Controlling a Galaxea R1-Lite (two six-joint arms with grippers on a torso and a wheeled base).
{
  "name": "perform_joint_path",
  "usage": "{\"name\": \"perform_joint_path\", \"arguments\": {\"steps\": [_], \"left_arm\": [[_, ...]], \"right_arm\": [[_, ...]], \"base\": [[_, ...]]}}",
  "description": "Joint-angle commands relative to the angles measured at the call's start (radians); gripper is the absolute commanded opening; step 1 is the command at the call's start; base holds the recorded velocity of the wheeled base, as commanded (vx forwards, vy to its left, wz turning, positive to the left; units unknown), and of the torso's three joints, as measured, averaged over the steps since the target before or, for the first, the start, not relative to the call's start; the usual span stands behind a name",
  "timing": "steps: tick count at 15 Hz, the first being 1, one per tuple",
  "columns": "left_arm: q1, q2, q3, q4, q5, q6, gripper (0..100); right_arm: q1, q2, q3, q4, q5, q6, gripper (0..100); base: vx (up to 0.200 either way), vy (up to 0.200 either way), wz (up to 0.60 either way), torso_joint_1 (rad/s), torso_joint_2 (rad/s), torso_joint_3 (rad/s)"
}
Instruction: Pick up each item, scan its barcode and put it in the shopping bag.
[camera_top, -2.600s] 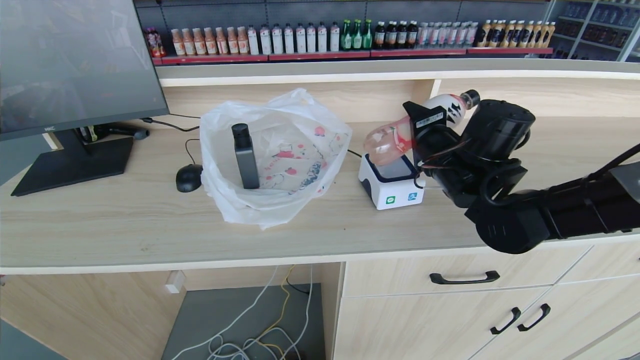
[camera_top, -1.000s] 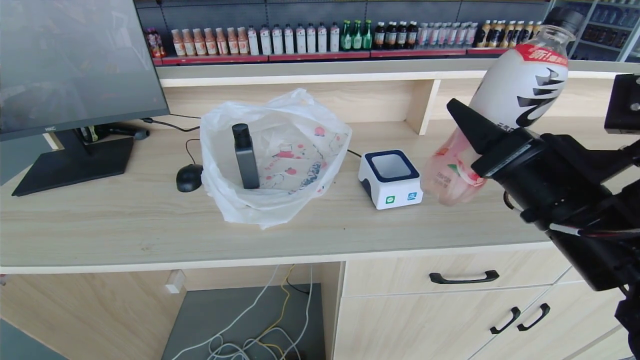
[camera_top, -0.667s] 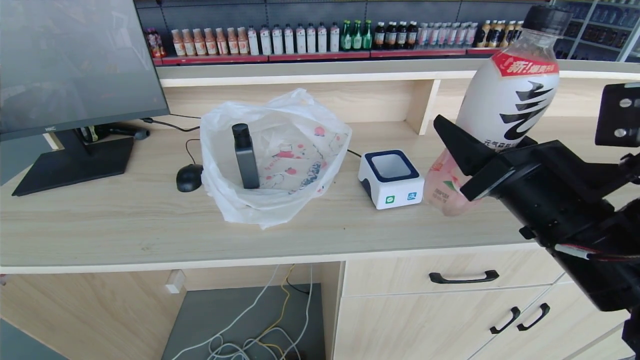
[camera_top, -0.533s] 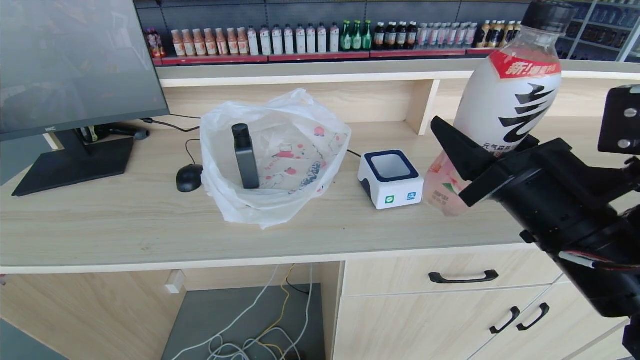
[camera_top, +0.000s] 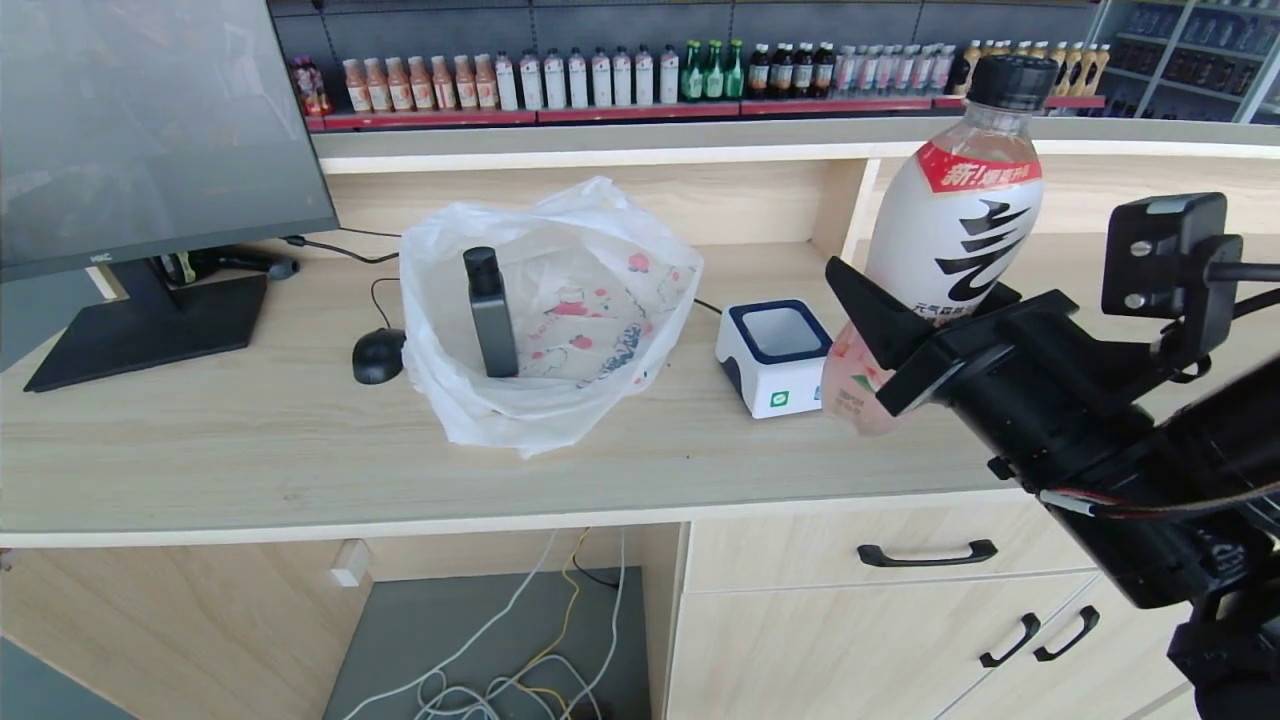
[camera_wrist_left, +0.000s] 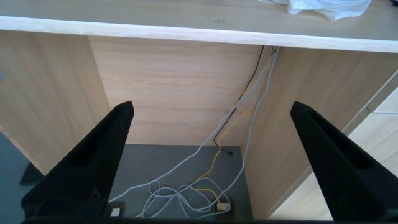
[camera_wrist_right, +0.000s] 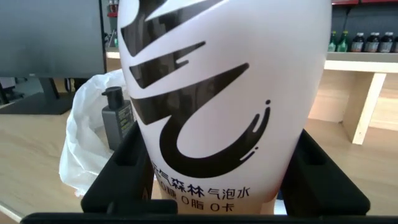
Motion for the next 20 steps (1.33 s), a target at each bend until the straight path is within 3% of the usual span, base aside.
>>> {"name": "perform_joint_path", "arguments": {"steps": [1,12,20], "left_arm": [[0.000,0.000,0.000,0.000,0.000,-0.002,100],[0.000,0.000,0.000,0.000,0.000,-0.002,100],[0.000,0.000,0.000,0.000,0.000,0.001,100]], "right_arm": [[-0.003,0.013,-0.001,-0.001,0.000,0.001,0],[-0.001,0.031,-0.004,-0.010,0.001,0.006,0],[0.012,0.056,-0.030,-0.015,0.001,0.006,0]], "base": [[0.000,0.200,0.00,0.012,0.00,0.002],[0.000,0.200,0.00,0.001,0.00,0.003],[0.000,0.000,0.00,0.000,0.00,0.000]]}}
